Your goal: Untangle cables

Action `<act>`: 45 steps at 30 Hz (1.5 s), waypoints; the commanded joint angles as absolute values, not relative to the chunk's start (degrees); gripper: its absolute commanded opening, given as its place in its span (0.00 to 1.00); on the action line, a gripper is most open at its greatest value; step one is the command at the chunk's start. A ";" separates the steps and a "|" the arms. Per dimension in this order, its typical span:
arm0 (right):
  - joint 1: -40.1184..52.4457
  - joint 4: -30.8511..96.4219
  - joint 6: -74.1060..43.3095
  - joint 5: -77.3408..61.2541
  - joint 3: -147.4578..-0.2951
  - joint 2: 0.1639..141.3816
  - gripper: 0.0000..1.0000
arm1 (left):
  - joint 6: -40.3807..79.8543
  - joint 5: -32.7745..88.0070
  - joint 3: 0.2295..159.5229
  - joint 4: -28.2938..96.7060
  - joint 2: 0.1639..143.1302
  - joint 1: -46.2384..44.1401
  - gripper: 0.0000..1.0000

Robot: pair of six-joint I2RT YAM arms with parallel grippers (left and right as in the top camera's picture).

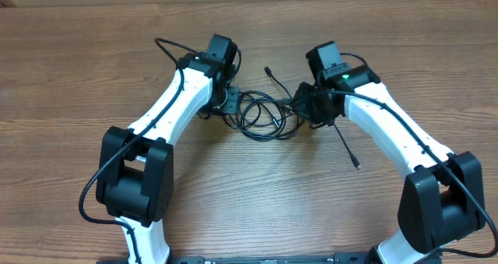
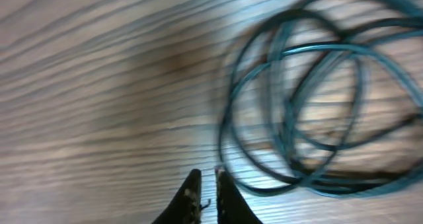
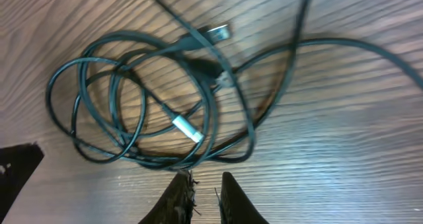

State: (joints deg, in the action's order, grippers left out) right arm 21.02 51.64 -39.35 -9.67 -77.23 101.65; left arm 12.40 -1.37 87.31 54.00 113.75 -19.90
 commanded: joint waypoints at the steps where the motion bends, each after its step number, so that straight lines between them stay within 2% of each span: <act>1: 22.44 51.03 -38.70 -9.65 -77.06 101.06 0.16 | 16.56 -4.67 86.72 53.89 113.14 -17.69 0.14; 6: 22.72 50.72 -38.72 -9.67 -77.06 101.08 0.18 | 16.58 5.89 86.21 53.28 113.14 -14.50 0.18; 10: 22.72 49.67 -38.72 -10.31 -77.06 101.08 0.20 | 18.09 7.11 85.23 52.90 113.16 -13.58 0.23; 29: 22.72 49.56 -38.72 -10.50 -77.06 101.10 0.21 | 22.24 19.53 77.12 38.02 115.96 -13.08 0.33; 40: 22.76 49.56 -38.68 -10.55 -77.06 101.86 0.21 | 19.05 21.45 77.12 38.65 120.46 -13.08 0.23; 45: 22.83 49.47 -38.68 -11.20 -77.06 103.98 0.20 | 15.11 17.10 79.33 41.87 120.09 -13.10 0.09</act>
